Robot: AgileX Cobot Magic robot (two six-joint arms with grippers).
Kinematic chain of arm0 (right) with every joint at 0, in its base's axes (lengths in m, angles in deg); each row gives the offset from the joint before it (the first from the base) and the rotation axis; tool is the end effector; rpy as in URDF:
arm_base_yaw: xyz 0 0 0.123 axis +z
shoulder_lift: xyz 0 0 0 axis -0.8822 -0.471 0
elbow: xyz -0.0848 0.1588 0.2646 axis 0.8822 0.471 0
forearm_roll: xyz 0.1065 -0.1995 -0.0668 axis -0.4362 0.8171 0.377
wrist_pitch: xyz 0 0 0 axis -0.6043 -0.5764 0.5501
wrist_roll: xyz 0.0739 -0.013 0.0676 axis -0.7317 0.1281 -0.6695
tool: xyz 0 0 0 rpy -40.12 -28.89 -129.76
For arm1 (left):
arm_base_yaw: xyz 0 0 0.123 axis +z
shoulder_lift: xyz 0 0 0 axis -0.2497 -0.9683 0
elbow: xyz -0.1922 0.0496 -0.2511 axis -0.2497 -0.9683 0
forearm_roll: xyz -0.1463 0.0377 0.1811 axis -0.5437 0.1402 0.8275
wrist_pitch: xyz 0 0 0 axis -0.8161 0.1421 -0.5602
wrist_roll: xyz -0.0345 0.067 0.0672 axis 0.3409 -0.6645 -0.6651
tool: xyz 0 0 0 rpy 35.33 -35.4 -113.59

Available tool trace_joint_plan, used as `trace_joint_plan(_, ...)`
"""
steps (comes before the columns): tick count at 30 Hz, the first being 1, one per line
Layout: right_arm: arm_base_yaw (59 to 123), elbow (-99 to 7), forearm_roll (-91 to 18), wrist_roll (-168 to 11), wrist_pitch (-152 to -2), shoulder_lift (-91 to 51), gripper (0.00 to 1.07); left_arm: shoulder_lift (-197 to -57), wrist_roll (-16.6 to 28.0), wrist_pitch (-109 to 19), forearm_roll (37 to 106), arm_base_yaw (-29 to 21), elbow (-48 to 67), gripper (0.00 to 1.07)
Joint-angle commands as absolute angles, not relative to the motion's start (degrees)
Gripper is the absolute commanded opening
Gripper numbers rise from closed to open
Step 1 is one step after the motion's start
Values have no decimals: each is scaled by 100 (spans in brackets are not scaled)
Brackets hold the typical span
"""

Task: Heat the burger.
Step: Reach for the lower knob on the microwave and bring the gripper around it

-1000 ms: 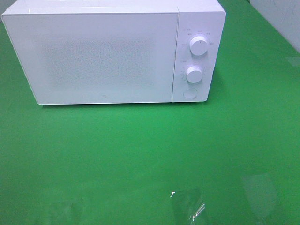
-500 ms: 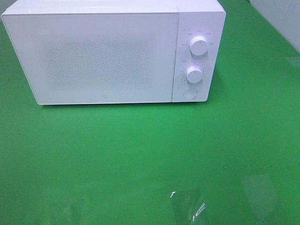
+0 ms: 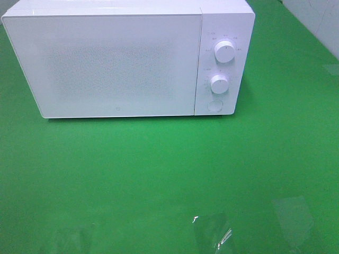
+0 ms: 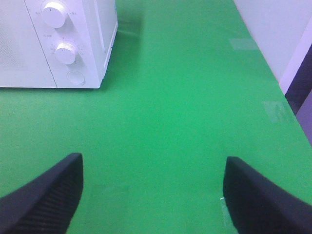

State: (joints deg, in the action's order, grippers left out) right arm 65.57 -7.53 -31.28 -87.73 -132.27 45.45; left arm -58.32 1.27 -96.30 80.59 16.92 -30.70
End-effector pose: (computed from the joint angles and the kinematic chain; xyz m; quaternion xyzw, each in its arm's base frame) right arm -0.0309 -0.0092 0.2842 0.0064 0.8248 -0.0025 0.5654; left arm -0.0495 -0.0109 0.2684 0.0458 0.8510 -0.0003 0.5232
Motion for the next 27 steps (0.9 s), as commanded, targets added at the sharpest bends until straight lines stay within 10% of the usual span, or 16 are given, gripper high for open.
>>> trace_joint_plan(1,6517,-805,-3122,-8756,-12889,4339,76,-5695,127,-9544,8042,1715,-3087,98)
trace_joint_plan(27,6528,-49,-3116,-8790,-8683,1594,76,-5695,127,-9544,8042,1715,-3087,98)
